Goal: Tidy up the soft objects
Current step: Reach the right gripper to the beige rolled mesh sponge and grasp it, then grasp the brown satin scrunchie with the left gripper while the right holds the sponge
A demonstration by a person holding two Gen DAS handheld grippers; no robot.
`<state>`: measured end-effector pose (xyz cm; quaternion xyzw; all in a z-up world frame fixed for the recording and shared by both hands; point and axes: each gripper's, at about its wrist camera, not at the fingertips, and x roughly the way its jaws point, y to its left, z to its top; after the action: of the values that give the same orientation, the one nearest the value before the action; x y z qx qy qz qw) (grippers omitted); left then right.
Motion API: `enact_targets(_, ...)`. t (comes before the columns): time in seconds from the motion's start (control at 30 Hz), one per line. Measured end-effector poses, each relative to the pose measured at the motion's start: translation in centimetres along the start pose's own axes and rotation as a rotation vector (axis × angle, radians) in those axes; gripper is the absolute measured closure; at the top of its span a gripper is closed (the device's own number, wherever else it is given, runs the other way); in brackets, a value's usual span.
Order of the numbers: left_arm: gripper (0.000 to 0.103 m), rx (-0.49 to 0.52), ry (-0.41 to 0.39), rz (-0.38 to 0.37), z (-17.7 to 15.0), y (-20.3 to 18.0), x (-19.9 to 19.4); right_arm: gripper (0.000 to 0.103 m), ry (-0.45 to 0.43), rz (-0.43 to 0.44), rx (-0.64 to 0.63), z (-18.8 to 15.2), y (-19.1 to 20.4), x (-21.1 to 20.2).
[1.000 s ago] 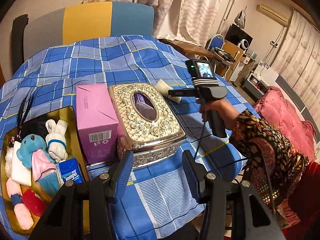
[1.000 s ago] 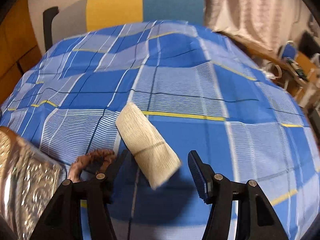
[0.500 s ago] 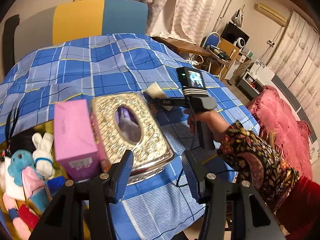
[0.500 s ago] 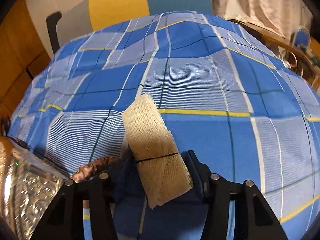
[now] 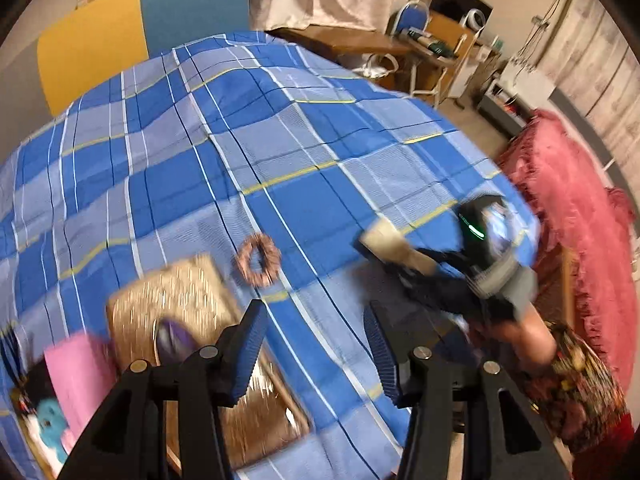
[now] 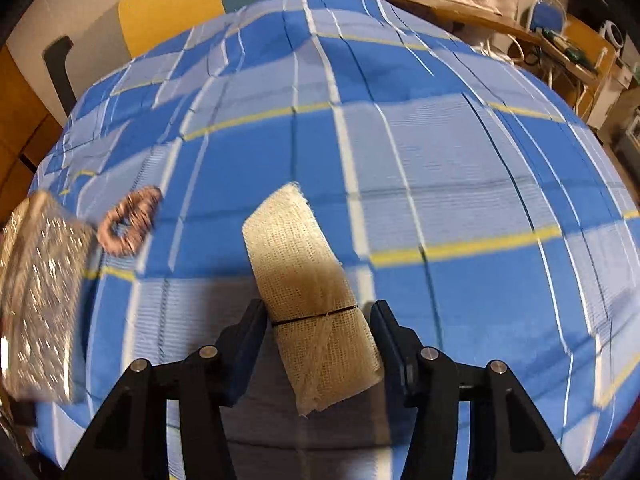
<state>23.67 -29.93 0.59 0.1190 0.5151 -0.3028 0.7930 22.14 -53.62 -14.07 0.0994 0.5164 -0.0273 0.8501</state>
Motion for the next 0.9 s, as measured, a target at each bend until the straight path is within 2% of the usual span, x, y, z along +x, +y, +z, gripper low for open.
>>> enact_targets(0.13,0.052,-0.034,0.102,0.02,3.1,0.6,4.7,0.048,0.018,-0.013,-0.016,0.2,0.0,-0.1)
enact_targets(0.2,0.052,-0.081,0.152,0.056,4.2,1.2,7.3,0.048,0.026,-0.012,-0.022,0.2,0.2,0.2)
enact_targets(0.3,0.052,-0.092,0.21,0.109,5.1,1.6,10.3,0.047,0.025,-0.02,-0.032,0.2,0.4,0.2)
enact_targets(0.5,0.052,-0.014,0.308,0.265,6.1,1.9,15.4,0.047,0.038,0.004,0.006,0.3,-0.1,0.3)
enact_targets(0.6,0.051,-0.025,0.365,0.276,6.2,2.4,16.9,0.047,0.044,0.009,0.015,0.4,-0.2,0.3)
enact_targets(0.77,0.051,0.082,0.403,0.357,5.9,1.6,18.8,0.047,0.048,0.025,0.036,0.4,-0.3,0.2)
enact_targets(0.9,0.057,0.072,0.401,0.34,5.6,1.5,19.0,0.047,0.049,0.029,0.04,0.4,-0.3,0.3)
